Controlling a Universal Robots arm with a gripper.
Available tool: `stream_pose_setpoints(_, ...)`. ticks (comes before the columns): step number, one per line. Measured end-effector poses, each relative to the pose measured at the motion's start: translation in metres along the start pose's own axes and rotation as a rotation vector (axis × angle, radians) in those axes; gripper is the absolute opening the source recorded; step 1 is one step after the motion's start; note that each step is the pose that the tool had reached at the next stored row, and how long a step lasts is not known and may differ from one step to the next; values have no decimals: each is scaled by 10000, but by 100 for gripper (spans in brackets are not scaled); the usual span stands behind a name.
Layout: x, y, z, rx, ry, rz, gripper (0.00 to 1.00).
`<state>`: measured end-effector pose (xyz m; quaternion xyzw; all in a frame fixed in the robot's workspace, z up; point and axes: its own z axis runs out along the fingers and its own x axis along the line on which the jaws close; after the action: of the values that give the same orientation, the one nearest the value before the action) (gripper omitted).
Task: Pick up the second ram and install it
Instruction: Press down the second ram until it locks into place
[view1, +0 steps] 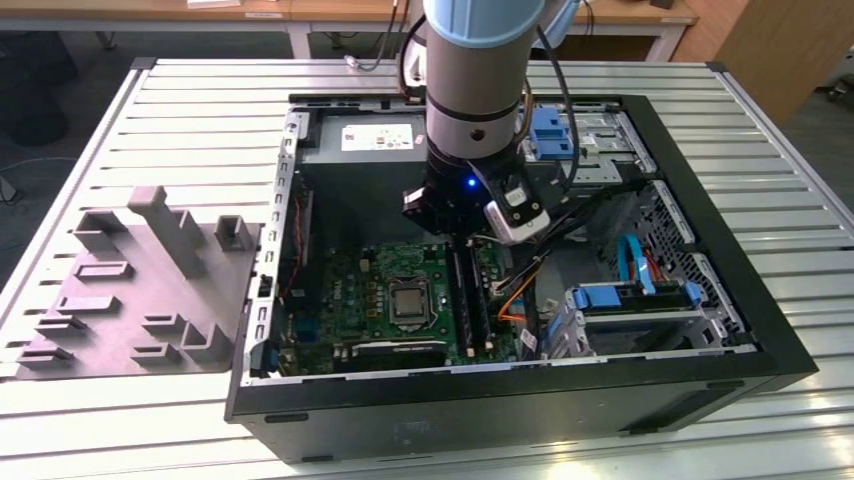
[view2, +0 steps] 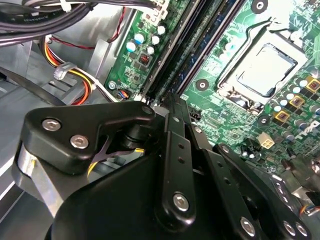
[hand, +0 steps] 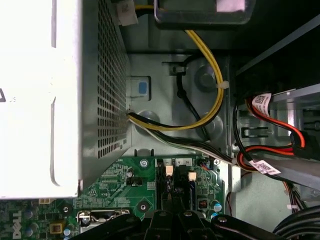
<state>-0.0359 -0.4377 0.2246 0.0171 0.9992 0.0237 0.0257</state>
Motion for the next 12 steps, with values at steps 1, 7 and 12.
stream_pose_setpoints(1, 0, 0, 0, 2, 0, 0, 11)
stream_pose_setpoints(7, 2, 1, 34, 2, 1, 0, 11)
stream_pose_setpoints(12, 3, 0, 56, 6, 2, 0, 11)
